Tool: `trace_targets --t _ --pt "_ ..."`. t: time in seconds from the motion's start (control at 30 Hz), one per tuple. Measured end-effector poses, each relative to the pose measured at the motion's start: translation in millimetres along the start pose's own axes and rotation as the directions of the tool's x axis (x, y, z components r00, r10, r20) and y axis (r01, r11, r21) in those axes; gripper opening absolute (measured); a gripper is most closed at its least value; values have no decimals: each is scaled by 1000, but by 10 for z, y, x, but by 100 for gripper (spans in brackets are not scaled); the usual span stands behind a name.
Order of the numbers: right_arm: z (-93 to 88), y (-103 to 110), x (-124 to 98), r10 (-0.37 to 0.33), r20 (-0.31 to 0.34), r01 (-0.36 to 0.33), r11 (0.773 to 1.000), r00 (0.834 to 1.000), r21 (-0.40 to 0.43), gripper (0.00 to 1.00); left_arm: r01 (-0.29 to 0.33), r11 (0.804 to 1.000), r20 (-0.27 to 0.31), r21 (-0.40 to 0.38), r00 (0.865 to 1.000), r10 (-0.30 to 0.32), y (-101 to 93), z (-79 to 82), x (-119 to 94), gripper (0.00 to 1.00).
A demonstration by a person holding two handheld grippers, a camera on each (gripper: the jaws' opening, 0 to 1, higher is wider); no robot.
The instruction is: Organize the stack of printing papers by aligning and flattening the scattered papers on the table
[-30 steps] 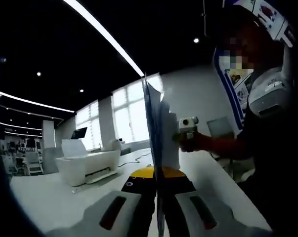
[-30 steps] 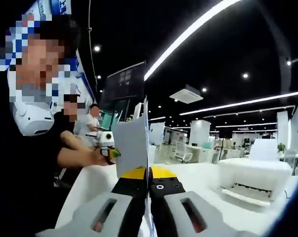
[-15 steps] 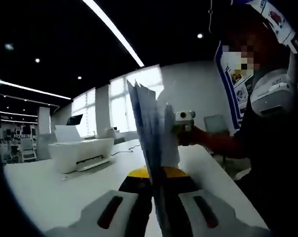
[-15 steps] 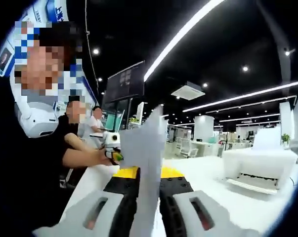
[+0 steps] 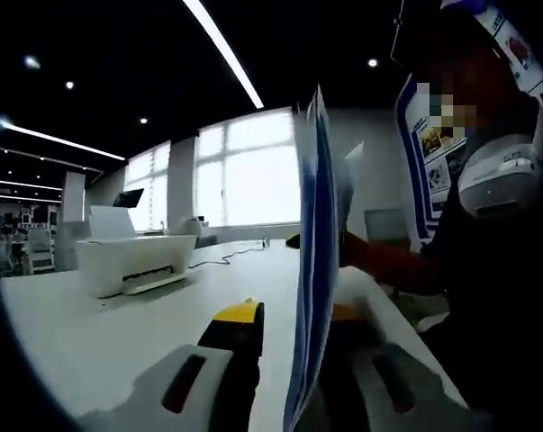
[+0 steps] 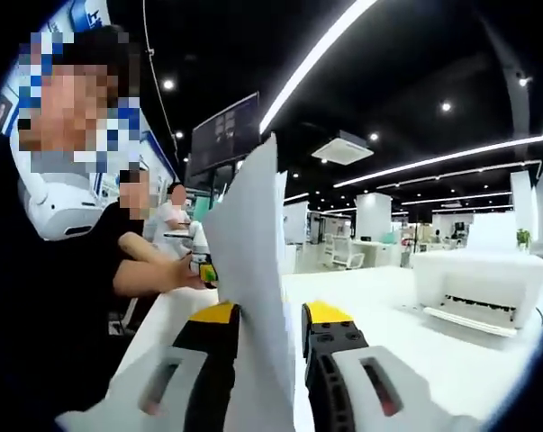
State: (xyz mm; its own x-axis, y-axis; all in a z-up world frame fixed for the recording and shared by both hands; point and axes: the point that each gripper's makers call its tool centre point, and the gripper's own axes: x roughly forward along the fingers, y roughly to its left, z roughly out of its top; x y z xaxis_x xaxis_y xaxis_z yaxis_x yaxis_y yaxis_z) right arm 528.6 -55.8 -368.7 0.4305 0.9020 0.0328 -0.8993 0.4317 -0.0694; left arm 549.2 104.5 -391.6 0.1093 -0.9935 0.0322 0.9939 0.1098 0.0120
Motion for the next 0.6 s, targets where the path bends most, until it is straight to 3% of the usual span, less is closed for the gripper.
trace_targets --t 0.17,0.33,0.6 --pt "66 -11 150 -5 5 5 1000 1000 14 28 -16 1000 -32 -26 999 15 58 -28 99 33" --pt "22 -9 267 3 -27 -2 1000 1000 12 28 -9 999 -69 -35 998 6 53 -105 190 32" --pt "35 -105 15 -27 -28 27 1000 999 13 28 -42 998 -59 -41 997 40 95 -63 27 31"
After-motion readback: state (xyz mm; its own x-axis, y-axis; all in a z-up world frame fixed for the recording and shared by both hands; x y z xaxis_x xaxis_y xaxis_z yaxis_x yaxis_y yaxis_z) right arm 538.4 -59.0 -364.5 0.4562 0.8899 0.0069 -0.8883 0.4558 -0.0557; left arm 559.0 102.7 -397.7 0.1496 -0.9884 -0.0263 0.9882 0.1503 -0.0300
